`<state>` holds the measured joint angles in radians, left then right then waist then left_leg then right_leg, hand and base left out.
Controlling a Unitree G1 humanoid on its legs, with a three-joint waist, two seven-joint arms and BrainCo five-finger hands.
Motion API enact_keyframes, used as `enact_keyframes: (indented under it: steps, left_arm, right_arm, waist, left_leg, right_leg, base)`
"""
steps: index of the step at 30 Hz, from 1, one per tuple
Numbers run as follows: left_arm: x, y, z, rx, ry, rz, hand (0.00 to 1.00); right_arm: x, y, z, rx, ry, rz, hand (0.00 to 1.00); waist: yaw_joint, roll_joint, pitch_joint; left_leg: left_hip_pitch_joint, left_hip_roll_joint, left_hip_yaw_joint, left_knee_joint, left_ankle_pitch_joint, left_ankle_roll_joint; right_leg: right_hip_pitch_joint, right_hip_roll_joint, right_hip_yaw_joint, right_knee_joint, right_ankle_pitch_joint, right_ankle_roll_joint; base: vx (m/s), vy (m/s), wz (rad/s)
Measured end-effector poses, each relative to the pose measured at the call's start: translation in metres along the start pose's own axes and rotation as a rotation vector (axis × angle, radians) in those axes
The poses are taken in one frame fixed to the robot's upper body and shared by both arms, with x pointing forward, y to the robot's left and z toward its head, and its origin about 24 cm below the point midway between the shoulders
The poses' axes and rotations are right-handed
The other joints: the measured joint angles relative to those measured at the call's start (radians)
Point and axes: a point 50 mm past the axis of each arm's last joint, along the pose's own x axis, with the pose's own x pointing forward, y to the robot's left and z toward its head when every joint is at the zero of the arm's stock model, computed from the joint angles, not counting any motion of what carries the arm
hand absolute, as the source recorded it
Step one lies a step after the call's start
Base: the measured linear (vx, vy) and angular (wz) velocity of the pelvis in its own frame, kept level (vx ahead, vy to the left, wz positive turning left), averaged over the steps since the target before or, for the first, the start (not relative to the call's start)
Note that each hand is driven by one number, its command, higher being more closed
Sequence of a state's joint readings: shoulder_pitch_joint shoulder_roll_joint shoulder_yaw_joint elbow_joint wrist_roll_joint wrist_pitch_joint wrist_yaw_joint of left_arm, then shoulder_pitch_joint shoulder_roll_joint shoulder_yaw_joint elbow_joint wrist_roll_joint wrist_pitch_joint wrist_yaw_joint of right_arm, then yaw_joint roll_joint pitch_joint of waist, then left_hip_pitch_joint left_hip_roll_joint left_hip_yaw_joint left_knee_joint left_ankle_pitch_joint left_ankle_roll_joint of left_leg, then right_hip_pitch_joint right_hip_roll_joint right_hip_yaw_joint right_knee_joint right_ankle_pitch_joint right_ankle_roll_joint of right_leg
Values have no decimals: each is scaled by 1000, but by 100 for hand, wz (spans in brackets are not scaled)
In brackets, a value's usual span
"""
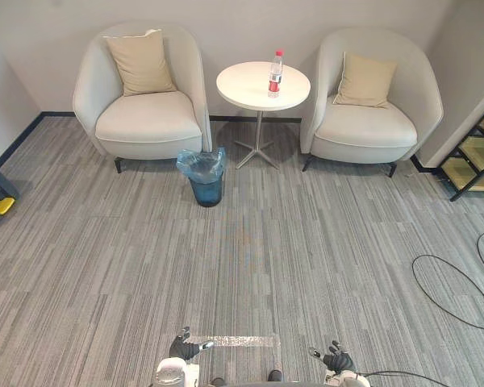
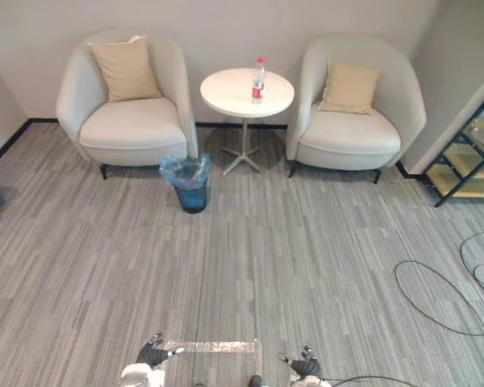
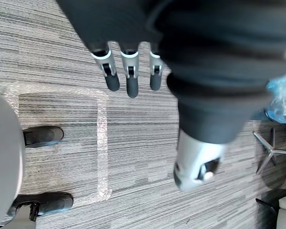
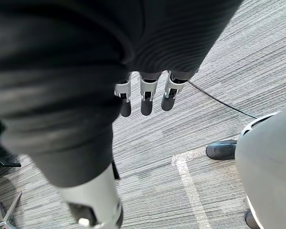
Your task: Gather rubbish on tea table into small bin, then transfer packed bag to large trash can.
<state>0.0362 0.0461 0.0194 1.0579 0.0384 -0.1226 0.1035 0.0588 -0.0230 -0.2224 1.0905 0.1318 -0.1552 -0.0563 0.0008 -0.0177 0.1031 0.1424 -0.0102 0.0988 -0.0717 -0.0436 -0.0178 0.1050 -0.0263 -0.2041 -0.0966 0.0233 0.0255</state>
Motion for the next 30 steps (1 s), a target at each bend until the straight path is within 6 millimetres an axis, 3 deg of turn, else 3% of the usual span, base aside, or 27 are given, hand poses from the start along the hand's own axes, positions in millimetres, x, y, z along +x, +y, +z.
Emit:
enact_keyframes:
  steps: [30]
  left_arm:
    - [1,-2,-1,4,19,-31,0]
  right_arm:
    - [2,-3,0,27,22,3,0]
  waist:
    - [-1,12,9]
  left_leg:
    - [-1,10,27,5,-8,-7]
  right_leg:
    - [-4,9,28,0,1,-1]
  base:
    - [-1,-3,-2]
